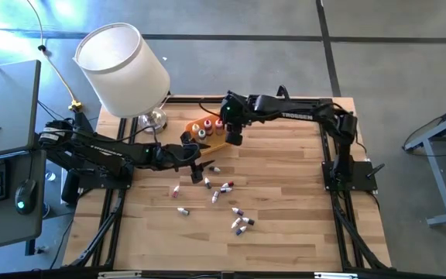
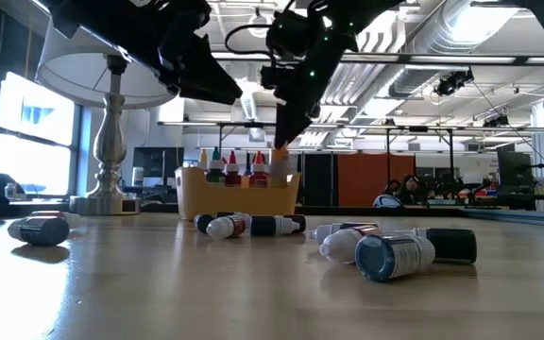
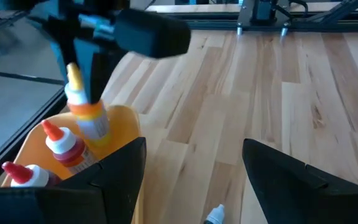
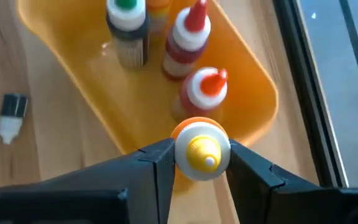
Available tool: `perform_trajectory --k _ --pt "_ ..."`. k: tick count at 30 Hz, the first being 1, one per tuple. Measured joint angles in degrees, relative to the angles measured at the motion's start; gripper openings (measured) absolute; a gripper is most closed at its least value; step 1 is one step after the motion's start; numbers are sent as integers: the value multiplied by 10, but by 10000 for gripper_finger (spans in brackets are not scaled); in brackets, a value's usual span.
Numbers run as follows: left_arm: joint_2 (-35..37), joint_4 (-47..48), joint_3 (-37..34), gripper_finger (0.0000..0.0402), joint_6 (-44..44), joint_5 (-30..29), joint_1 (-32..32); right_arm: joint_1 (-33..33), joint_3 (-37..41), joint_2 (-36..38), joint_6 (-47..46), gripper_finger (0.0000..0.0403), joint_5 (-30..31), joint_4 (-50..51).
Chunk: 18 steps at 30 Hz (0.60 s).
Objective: Pick & Place food coloring
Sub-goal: Put the large yellow food coloring bottle into the bin
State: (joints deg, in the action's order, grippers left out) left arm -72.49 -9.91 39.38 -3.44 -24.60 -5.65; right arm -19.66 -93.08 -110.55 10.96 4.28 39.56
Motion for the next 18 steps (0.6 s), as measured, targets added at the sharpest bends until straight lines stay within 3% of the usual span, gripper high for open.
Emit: perform_trajectory --k 4,12,18 --pt "0 11 0 264 0 0 0 -11 0 -1 0 116 1 -12" --pt "0 10 0 264 1 0 0 -42 56 -1 -17 116 -63 -92" --pt "0 5 0 264 2 0 0 -50 78 -5 -9 116 -65 -121"
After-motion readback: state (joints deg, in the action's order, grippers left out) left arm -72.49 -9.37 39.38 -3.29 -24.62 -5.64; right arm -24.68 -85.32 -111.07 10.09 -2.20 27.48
